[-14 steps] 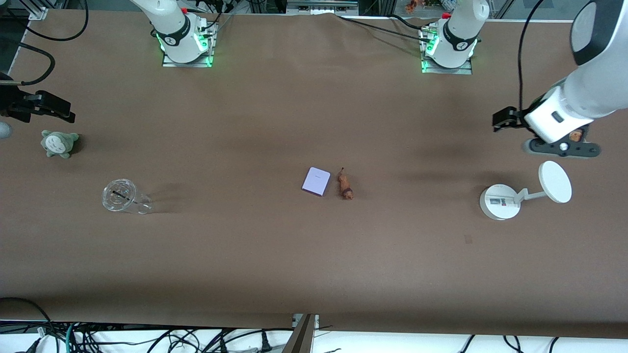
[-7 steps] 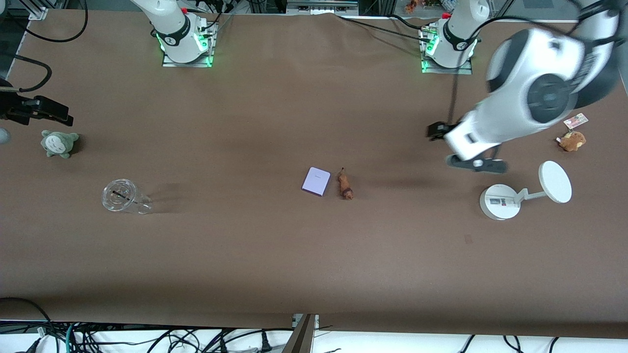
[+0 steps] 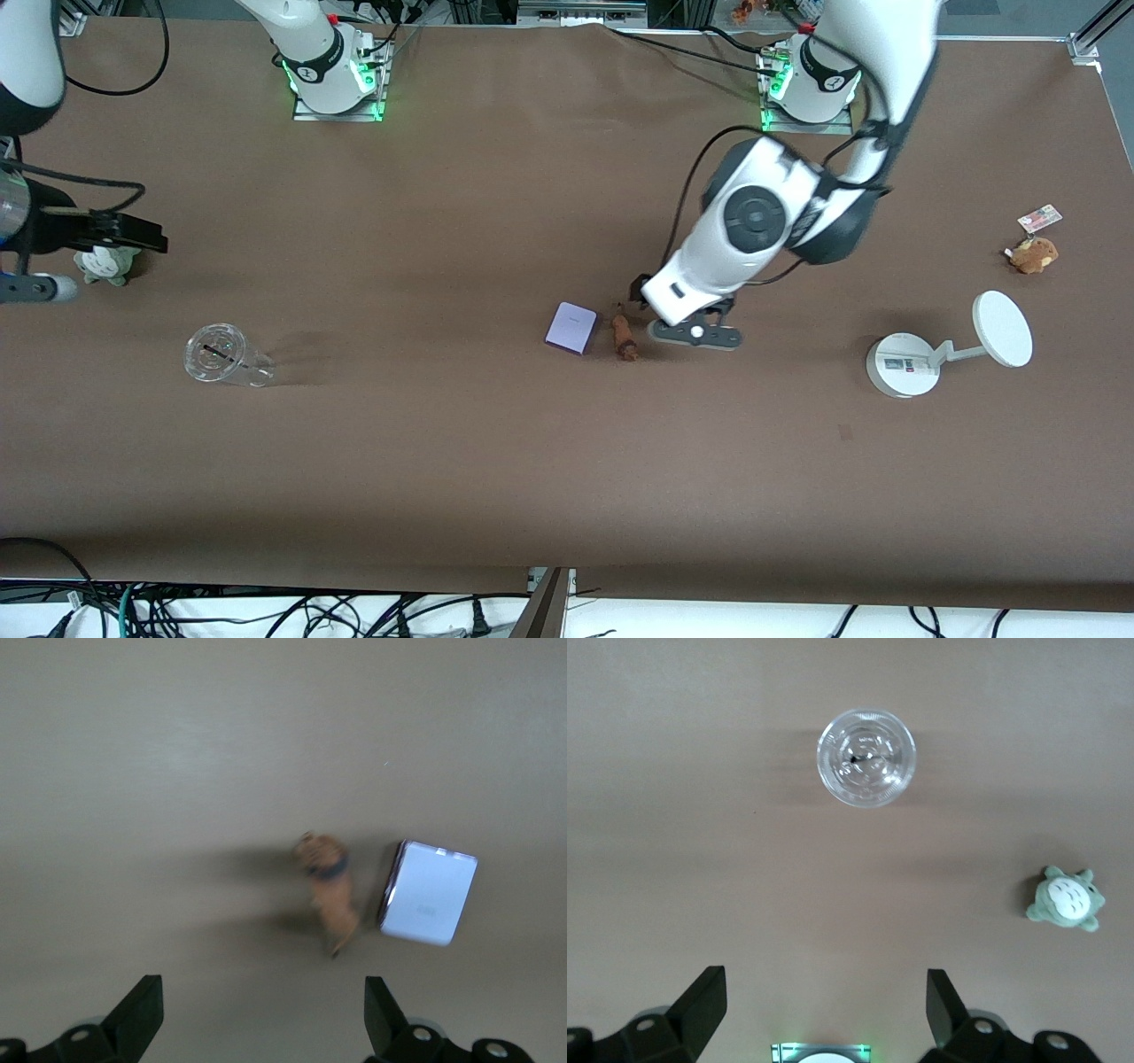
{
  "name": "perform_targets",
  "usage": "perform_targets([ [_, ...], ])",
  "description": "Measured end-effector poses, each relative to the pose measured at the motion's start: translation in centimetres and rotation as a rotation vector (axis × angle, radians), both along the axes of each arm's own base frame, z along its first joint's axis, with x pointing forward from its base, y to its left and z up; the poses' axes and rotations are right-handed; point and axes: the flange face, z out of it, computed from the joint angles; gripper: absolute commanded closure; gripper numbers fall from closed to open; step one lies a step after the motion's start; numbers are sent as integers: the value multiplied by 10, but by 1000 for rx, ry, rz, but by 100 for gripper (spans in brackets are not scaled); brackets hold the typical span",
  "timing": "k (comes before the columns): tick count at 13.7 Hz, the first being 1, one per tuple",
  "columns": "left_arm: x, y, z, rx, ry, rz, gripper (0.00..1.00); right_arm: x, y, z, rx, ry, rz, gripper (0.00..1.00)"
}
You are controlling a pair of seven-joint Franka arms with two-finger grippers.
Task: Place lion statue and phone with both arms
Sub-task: 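Reach the left gripper over the brown lion figurine beside the phone, then lower the left gripper onto the lion while the right gripper reaches the phone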
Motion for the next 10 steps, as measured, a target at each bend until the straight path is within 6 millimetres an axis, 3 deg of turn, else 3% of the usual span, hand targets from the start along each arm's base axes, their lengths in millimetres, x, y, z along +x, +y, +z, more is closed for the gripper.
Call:
perform_targets([
  [2,-4,-24,-38,22,-69,26,0,12,29,-23,-1,6,48,0],
  [6,-8,-43,-104,-19,-145,42,0,37,72,-77,-7,-2,112,0],
  [8,-10,-44,-123,-7,-159,24,0,48,93,-106,-13,-13,125,0],
  [10,-9,-44,-123,-6,-163,24,0,56,114,-135,-19,-26,105,0],
])
